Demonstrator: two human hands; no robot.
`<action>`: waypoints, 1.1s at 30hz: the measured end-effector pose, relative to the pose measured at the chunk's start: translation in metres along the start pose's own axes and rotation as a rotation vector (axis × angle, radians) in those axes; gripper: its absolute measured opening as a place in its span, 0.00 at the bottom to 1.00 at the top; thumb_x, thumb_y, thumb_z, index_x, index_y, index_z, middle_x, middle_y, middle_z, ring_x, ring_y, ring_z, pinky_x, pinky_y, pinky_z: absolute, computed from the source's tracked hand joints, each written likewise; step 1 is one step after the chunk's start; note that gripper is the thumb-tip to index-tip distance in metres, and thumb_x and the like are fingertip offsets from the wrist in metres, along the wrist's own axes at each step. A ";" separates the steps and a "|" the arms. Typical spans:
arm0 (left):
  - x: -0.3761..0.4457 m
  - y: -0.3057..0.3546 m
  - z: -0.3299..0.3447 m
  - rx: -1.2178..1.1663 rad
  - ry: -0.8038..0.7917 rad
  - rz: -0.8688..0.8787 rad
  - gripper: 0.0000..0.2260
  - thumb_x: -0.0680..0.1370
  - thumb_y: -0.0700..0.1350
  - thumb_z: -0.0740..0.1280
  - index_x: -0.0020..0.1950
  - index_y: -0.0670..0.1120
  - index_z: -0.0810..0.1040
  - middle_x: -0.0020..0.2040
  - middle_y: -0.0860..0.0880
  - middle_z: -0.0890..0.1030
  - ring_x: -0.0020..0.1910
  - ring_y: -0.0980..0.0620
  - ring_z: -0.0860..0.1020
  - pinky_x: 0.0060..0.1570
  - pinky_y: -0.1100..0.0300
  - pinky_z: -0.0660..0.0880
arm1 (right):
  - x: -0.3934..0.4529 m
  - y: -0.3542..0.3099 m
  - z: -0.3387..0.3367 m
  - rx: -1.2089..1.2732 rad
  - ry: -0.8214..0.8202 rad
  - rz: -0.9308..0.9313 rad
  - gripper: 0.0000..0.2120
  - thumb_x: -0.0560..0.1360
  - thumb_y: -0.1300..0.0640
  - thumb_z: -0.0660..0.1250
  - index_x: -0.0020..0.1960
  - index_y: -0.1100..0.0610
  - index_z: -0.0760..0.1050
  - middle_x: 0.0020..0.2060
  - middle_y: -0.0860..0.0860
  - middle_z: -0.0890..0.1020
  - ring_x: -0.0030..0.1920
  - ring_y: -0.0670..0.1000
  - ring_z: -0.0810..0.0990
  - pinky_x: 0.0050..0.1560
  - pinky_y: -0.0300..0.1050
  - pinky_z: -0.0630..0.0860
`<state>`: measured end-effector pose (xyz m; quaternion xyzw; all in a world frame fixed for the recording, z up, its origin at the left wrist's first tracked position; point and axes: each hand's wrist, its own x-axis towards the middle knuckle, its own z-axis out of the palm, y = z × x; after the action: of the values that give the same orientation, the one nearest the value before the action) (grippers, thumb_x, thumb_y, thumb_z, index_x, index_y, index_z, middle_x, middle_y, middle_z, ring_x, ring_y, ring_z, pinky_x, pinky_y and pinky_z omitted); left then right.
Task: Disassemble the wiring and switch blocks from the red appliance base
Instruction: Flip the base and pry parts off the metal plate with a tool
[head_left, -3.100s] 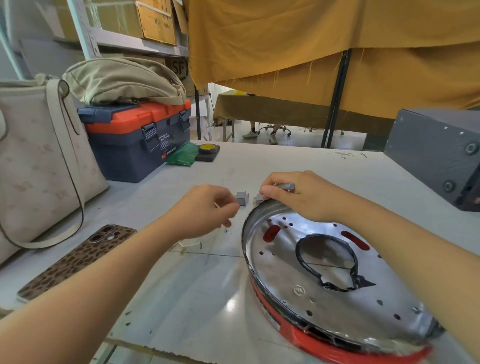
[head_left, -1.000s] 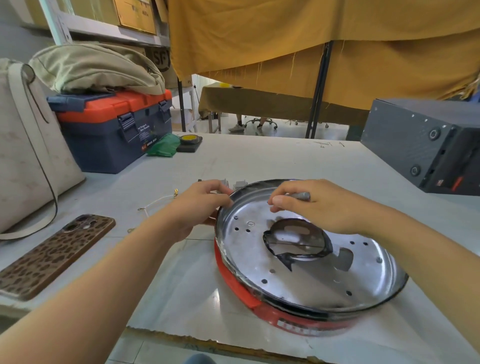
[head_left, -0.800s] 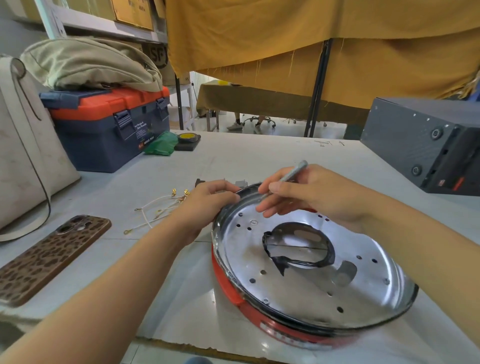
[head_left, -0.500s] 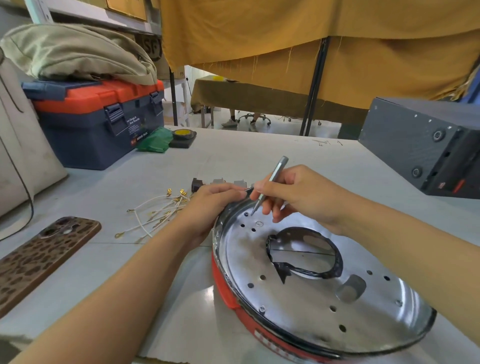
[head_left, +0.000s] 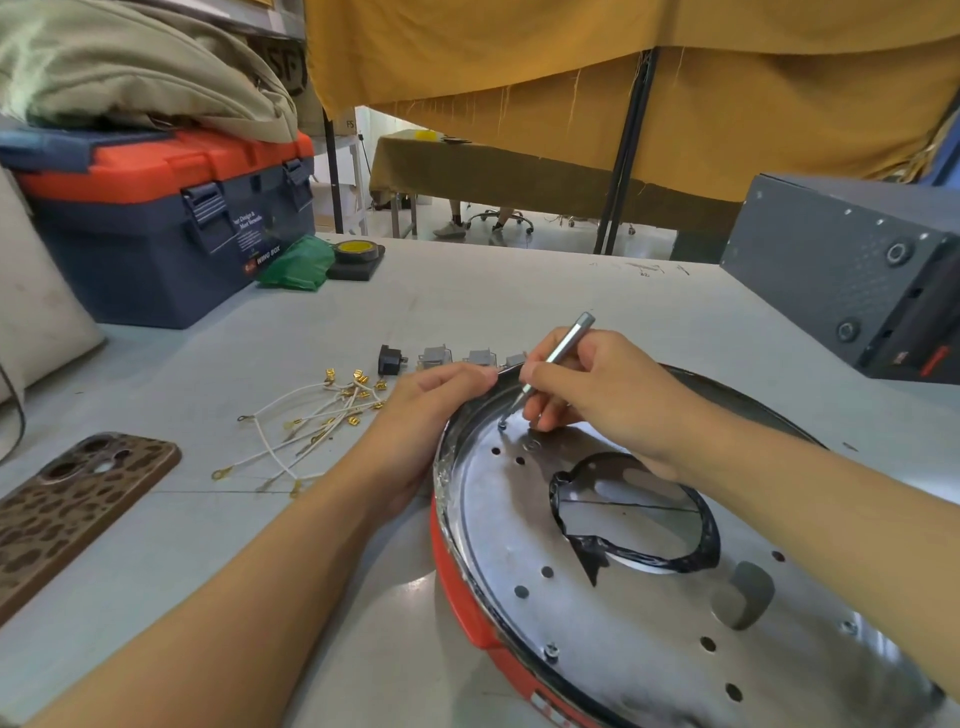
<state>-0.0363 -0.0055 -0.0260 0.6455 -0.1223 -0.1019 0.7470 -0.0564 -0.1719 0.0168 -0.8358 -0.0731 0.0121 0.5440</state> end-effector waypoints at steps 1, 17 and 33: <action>0.000 0.000 0.000 -0.003 0.000 0.001 0.10 0.77 0.44 0.65 0.48 0.40 0.82 0.39 0.44 0.83 0.35 0.52 0.80 0.33 0.66 0.76 | 0.000 0.001 0.000 -0.003 0.000 -0.002 0.06 0.78 0.60 0.64 0.42 0.57 0.76 0.29 0.51 0.82 0.33 0.52 0.80 0.46 0.48 0.80; 0.000 0.003 0.001 0.041 -0.006 0.027 0.11 0.77 0.43 0.64 0.51 0.36 0.79 0.41 0.43 0.81 0.38 0.51 0.79 0.36 0.66 0.76 | 0.002 -0.010 0.003 -0.267 -0.011 -0.132 0.05 0.77 0.56 0.67 0.43 0.57 0.76 0.27 0.48 0.80 0.28 0.47 0.78 0.39 0.44 0.79; -0.003 0.005 0.002 -0.012 -0.042 0.049 0.08 0.78 0.42 0.63 0.43 0.44 0.82 0.36 0.47 0.83 0.34 0.54 0.80 0.33 0.67 0.74 | 0.012 -0.034 0.010 -0.724 0.116 -0.145 0.22 0.77 0.45 0.65 0.39 0.65 0.77 0.30 0.58 0.79 0.29 0.53 0.76 0.40 0.51 0.79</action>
<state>-0.0396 -0.0061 -0.0207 0.6354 -0.1532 -0.0980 0.7504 -0.0488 -0.1478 0.0444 -0.9659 -0.1007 -0.1007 0.2161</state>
